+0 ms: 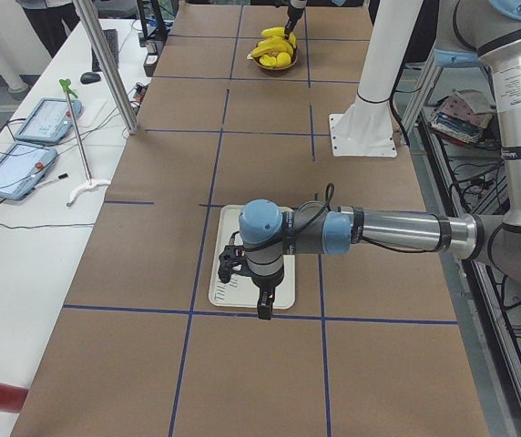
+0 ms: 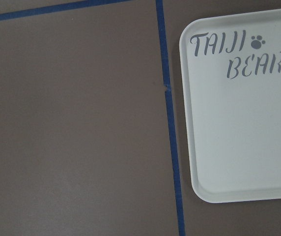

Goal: Transfer all bananas from basket to plate

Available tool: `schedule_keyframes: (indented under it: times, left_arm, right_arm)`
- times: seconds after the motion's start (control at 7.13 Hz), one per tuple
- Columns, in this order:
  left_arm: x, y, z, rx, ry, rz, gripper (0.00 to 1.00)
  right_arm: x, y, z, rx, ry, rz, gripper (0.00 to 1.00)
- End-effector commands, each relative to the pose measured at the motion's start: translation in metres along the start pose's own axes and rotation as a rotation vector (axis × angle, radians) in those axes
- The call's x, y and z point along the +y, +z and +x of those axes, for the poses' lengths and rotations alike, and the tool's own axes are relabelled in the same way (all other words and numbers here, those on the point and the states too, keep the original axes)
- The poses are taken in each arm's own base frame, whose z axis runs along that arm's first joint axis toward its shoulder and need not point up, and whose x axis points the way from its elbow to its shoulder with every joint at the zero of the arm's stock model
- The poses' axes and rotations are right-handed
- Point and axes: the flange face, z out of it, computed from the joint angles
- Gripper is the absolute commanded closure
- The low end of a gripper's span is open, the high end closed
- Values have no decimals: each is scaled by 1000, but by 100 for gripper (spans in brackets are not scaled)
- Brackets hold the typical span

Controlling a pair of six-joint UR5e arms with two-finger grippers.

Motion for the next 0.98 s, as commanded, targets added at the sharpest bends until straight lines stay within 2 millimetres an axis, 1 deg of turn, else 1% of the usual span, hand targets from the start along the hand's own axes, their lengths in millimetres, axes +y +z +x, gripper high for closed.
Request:
schedule_keyframes:
  times: [0.0,0.28,0.42,0.56,0.7,0.84]
  left_arm:
    - [0,0,1,0,1,1,0]
    - [-1,-3,3,1,7,7,0]
    - [-2,-4,8,1,17,7,0]
    - [-4,-2,12,1,29,2,0]
    - [-9,4,24,-3,55,-16,0]
    - [-34,-12,39,-2,92,27,0]
  right_arm:
    - [0,-20,-11,-43,-3,5,96]
    - [5,-58,-29,-122,-15,-30,99]
    - [8,-86,-42,-188,-14,-70,99]
    - [10,-103,-59,-254,-30,-91,98]
    - [12,-114,-90,-337,-55,-119,97]
    - [12,-122,-113,-396,-77,-135,97]
